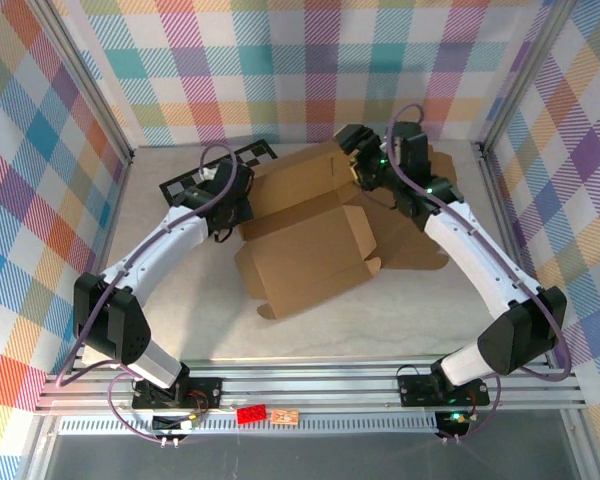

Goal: Fold the paper box

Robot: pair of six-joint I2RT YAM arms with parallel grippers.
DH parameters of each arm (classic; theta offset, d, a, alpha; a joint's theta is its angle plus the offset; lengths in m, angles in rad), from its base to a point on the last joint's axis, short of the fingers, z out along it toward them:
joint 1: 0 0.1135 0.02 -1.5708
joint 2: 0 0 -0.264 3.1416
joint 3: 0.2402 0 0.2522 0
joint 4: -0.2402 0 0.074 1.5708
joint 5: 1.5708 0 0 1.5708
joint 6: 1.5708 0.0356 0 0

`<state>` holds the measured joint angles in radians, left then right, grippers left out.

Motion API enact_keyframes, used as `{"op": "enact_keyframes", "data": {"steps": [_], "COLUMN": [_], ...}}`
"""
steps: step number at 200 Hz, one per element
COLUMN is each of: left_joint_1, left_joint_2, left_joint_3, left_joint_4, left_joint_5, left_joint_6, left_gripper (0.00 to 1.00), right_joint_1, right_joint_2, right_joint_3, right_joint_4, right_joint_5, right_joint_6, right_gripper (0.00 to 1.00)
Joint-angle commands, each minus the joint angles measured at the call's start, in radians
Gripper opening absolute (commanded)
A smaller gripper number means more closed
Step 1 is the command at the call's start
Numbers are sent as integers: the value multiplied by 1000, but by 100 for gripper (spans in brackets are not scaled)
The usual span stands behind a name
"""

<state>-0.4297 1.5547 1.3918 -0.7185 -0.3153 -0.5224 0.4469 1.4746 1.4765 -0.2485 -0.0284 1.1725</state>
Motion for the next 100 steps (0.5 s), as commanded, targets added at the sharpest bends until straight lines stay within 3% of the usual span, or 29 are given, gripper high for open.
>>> {"op": "enact_keyframes", "data": {"steps": [1, 29, 60, 100], "left_joint_1": [21, 44, 55, 64], "left_joint_2": [12, 35, 27, 15], "left_joint_3": [81, 156, 170, 171], "left_joint_4": [-115, -194, -205, -206], "left_joint_5": [128, 192, 210, 229], "left_joint_6": [55, 71, 75, 79], "left_gripper": [0, 0, 0, 0], "right_joint_1": [-55, -85, -89, -102], "right_joint_2": [-3, 49, 129, 163], "right_joint_3": [20, 114, 209, 221], "right_joint_4": [-129, -153, -243, -240], "right_joint_5": [-46, -76, -83, -78], "right_joint_6": [-76, -100, -59, -2], "right_gripper": [72, 63, 68, 61]}}
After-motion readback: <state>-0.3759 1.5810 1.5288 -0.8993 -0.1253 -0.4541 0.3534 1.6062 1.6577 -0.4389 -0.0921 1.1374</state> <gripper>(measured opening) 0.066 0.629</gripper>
